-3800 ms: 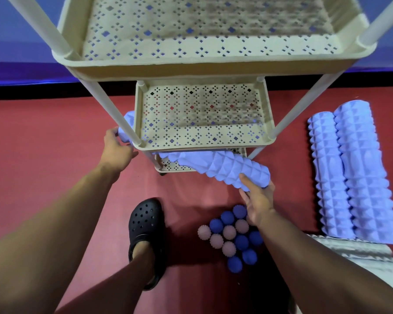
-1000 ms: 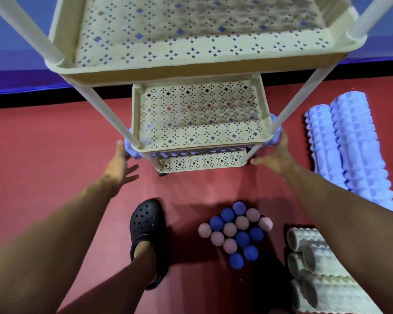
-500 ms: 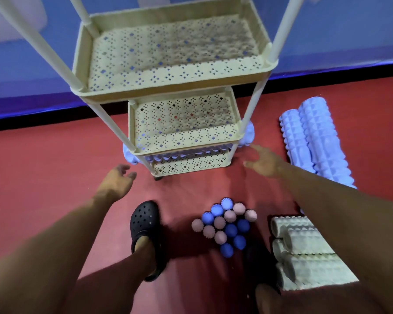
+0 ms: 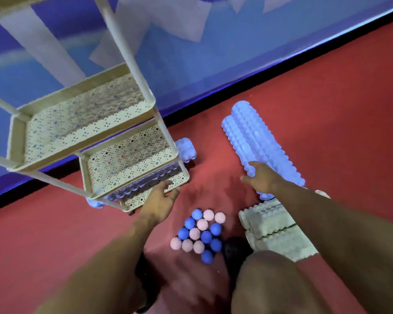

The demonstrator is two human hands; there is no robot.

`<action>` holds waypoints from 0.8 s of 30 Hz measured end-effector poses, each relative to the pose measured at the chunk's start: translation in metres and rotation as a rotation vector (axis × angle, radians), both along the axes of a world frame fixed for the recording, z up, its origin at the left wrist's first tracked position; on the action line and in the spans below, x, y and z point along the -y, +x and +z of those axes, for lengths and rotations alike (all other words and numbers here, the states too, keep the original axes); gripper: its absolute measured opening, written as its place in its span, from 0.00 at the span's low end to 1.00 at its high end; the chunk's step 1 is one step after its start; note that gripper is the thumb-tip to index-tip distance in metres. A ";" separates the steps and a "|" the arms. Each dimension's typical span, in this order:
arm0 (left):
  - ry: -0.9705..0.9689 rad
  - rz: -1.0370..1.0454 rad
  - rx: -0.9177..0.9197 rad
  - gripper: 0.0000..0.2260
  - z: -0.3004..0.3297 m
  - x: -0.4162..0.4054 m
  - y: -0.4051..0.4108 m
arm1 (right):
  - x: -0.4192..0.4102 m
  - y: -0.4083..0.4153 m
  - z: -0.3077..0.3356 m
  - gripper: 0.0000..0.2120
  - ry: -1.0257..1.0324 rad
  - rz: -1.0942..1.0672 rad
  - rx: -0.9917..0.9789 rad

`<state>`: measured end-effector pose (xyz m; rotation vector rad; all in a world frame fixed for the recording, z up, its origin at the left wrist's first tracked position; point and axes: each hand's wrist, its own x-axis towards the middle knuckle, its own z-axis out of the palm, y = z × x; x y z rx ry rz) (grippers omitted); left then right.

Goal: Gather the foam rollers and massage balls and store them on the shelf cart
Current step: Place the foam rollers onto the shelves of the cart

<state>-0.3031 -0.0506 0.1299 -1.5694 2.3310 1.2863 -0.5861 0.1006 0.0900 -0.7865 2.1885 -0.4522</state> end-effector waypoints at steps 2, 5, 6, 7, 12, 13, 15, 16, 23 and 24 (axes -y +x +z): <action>0.007 -0.038 -0.008 0.25 -0.007 -0.002 -0.031 | -0.006 -0.010 -0.018 0.29 0.008 -0.044 0.044; 0.023 -0.079 -0.010 0.24 -0.023 -0.007 -0.078 | -0.009 -0.023 -0.046 0.25 0.039 -0.058 0.037; 0.034 -0.092 -0.010 0.24 -0.030 -0.009 -0.092 | -0.009 -0.028 -0.054 0.25 0.025 -0.067 -0.042; 0.038 -0.109 -0.008 0.23 -0.037 -0.011 -0.106 | -0.009 -0.033 -0.062 0.25 -0.004 -0.097 -0.151; 0.068 -0.135 0.002 0.23 -0.080 -0.015 -0.151 | -0.010 -0.078 -0.072 0.42 0.020 -0.226 -0.429; 0.069 -0.129 -0.001 0.23 -0.086 -0.016 -0.157 | -0.015 -0.089 -0.079 0.48 0.124 -0.248 -0.360; 0.071 -0.109 -0.008 0.23 -0.093 -0.018 -0.166 | -0.025 -0.105 -0.093 0.56 0.259 -0.315 -0.207; 0.071 -0.104 -0.010 0.22 -0.097 -0.018 -0.169 | -0.029 -0.109 -0.100 0.58 0.268 -0.349 -0.160; 0.101 -0.099 0.002 0.22 -0.109 -0.015 -0.174 | -0.036 -0.100 -0.126 0.59 0.363 -0.296 -0.228; 0.105 -0.093 -0.004 0.22 -0.110 -0.014 -0.172 | -0.036 -0.099 -0.125 0.59 0.376 -0.298 -0.229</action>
